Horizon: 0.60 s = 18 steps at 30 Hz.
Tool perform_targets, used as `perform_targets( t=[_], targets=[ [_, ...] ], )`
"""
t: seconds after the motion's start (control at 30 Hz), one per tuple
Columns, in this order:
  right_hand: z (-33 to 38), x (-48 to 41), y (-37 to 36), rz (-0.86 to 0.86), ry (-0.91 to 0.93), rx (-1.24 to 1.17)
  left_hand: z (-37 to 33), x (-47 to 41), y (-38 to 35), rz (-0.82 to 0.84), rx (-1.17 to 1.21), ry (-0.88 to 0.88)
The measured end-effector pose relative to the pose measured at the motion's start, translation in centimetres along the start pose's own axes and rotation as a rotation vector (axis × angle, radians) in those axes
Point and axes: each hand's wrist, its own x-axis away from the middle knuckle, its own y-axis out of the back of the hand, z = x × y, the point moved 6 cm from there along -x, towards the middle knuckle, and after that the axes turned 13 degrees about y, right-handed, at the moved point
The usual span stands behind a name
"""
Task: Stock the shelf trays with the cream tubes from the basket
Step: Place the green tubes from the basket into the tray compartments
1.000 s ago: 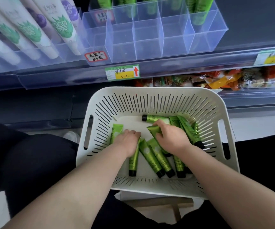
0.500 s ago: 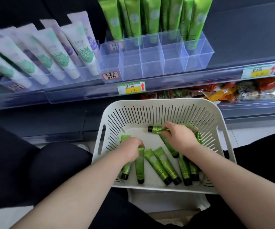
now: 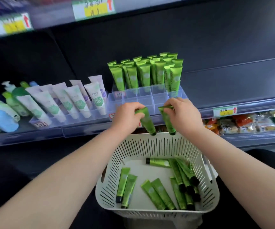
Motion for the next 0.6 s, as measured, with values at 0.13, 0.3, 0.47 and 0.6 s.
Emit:
perform_targets(
  t=[0.13,0.3,0.47,0.6],
  targets=[
    [-0.2,-3.3,3.3,-0.103,0.016,0.011,-3.9,-2.6,3.0,-0.168,0.089,-0.052],
    [-1.4,-6.0,5.6,-0.227,0.010,-0.064,-7.1,-5.9,4.3,-0.308,0.097,-0.106],
    [-2.7,-8.0,6.3,-0.282,0.015,-0.082,-8.3,-9.7,2.7,-0.346,0.077,-0.086],
    [-3.9,-9.3,6.2,-0.273,0.025,-0.101,-8.4,-13.0,0.9,-0.313,0.005,-0.046]
  ],
)
